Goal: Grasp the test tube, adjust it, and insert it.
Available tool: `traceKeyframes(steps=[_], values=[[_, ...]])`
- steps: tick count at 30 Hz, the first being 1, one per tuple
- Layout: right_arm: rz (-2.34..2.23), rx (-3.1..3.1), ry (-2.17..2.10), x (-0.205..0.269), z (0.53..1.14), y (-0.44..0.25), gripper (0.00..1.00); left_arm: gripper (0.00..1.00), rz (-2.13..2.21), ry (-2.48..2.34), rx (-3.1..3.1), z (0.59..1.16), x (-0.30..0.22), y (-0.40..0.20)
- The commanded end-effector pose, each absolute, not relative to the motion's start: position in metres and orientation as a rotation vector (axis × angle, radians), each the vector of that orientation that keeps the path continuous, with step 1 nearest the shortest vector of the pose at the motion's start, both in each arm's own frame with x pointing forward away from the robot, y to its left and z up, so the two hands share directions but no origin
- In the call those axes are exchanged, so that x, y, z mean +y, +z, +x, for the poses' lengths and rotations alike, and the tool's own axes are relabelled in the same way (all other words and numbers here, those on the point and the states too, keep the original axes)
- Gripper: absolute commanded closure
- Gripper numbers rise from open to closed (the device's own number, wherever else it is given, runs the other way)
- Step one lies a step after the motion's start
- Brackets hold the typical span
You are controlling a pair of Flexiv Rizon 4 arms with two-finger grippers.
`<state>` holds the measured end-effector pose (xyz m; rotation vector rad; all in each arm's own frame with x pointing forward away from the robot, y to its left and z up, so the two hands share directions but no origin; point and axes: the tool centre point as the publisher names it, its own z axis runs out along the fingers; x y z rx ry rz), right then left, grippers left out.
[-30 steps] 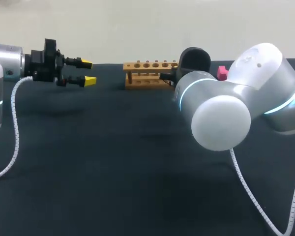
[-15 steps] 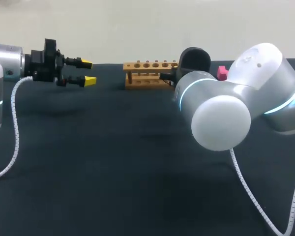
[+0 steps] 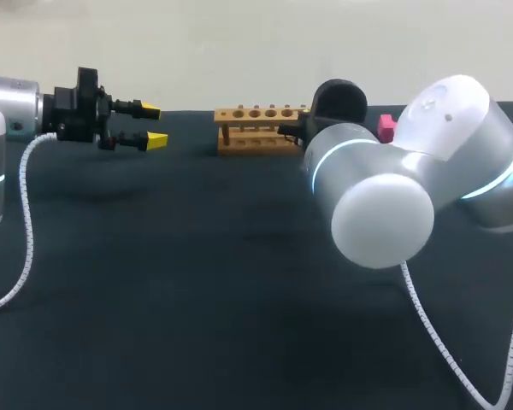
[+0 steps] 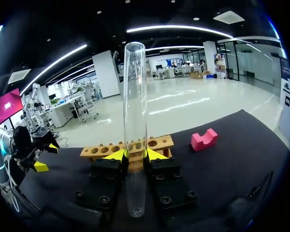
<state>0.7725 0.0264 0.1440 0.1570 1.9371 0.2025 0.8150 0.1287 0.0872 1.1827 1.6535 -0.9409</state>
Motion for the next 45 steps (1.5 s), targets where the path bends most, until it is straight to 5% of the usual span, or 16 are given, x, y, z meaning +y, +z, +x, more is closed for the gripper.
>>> traceKeyframes(steps=[1,45], values=[[0.158,1.868,0.194,0.030,0.775,0.142,1.00,0.00,1.181,-0.938,1.649,0.814,0.129,0.086],[0.022,1.507,0.147,0.045,0.886,0.181,1.00,0.00,1.181,-0.938,1.649,0.814,0.129,0.086]])
